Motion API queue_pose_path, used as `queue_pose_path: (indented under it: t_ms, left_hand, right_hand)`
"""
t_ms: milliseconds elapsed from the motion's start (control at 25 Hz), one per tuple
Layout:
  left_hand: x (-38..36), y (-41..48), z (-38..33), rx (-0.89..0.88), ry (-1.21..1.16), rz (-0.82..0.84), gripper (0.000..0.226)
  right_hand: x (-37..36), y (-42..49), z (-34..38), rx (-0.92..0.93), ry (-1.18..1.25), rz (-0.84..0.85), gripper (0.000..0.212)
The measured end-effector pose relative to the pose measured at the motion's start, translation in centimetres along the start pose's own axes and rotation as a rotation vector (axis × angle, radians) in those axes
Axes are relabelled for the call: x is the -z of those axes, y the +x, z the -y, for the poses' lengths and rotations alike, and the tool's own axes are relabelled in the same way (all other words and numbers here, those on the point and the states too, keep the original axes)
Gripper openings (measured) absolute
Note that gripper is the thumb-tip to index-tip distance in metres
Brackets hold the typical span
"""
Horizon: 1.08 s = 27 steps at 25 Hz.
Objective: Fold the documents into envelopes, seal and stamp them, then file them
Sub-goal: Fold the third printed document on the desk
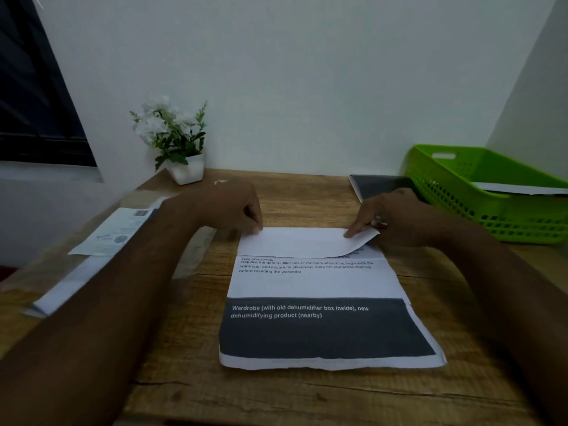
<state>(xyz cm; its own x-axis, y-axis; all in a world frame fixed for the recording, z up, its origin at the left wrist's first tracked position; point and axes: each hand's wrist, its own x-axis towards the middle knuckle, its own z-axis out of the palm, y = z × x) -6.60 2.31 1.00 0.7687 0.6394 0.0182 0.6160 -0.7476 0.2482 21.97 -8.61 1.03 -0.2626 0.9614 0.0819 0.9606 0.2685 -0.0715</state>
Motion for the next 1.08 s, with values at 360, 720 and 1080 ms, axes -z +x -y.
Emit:
queue_pose_path:
  t_ms: [360,720,1080]
  left_hand:
    - [-0.2,-0.2,-1.4,0.026,0.064,0.098,0.053]
    - [-0.6,-0.2,-1.7,0.038,0.009,0.051,0.052]
    - [-3.1,1.0,-3.0,0.015,-0.030,0.029,0.066]
  right_hand:
    - [-0.3,-0.2,0.5,-0.039,0.041,-0.061,0.034]
    - [-2.0,0.4,2.3,-0.053,0.086,0.026,0.073]
    - [-1.5,0.4,2.7,-0.083,0.212,0.114,0.067]
